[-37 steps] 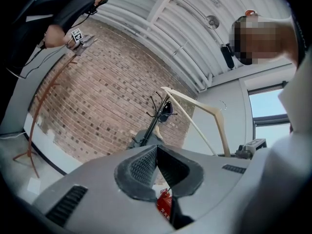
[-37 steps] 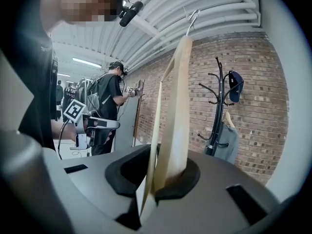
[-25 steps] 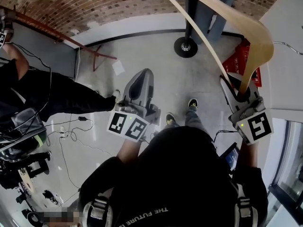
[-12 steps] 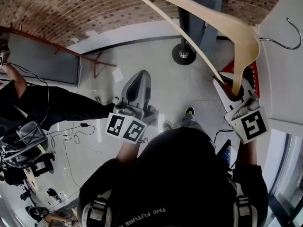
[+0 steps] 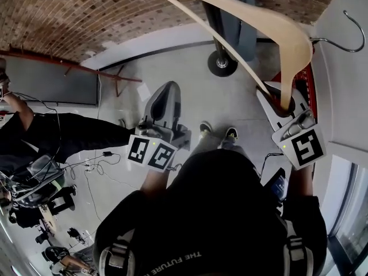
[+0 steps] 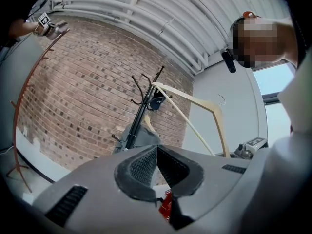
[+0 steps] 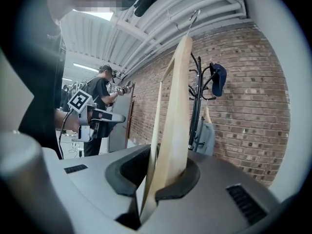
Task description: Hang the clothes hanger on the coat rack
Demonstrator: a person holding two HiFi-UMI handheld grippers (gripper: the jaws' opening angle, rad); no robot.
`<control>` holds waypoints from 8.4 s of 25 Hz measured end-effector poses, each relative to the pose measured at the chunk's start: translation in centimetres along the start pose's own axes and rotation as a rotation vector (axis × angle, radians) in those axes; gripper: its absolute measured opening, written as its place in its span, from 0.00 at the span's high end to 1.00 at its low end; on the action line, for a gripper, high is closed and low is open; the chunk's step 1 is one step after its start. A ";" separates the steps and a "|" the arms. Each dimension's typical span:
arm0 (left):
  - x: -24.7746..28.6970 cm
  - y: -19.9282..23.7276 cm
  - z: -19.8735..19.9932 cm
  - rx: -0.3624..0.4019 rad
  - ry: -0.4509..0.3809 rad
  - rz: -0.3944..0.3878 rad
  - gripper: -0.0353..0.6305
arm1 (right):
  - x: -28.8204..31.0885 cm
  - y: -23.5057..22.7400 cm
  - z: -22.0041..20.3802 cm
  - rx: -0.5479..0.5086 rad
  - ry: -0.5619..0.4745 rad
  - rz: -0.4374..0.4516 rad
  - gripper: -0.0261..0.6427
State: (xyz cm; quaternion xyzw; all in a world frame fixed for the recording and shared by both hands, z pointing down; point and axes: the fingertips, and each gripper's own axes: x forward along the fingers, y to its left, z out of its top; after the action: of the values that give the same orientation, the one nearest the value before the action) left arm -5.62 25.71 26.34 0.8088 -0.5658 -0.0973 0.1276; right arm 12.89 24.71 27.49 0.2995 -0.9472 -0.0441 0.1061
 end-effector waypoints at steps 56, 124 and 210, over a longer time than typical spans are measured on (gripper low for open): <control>16.5 21.6 5.7 -0.087 -0.043 -0.113 0.92 | 24.2 -8.1 4.6 -0.122 0.114 -0.018 0.89; 32.1 23.0 5.9 -0.079 -0.125 -0.009 0.92 | 30.6 -24.9 1.1 -0.266 0.473 0.219 0.89; 30.8 21.9 5.5 -0.072 -0.111 -0.006 0.92 | 25.9 -28.1 9.9 -0.281 -0.012 -0.038 0.75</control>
State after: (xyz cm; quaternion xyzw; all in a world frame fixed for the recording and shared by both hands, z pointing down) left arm -16.29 -10.94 27.69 0.7987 -0.5658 -0.1626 0.1249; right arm 5.69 -12.97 18.24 0.2994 -0.9264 -0.1800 0.1403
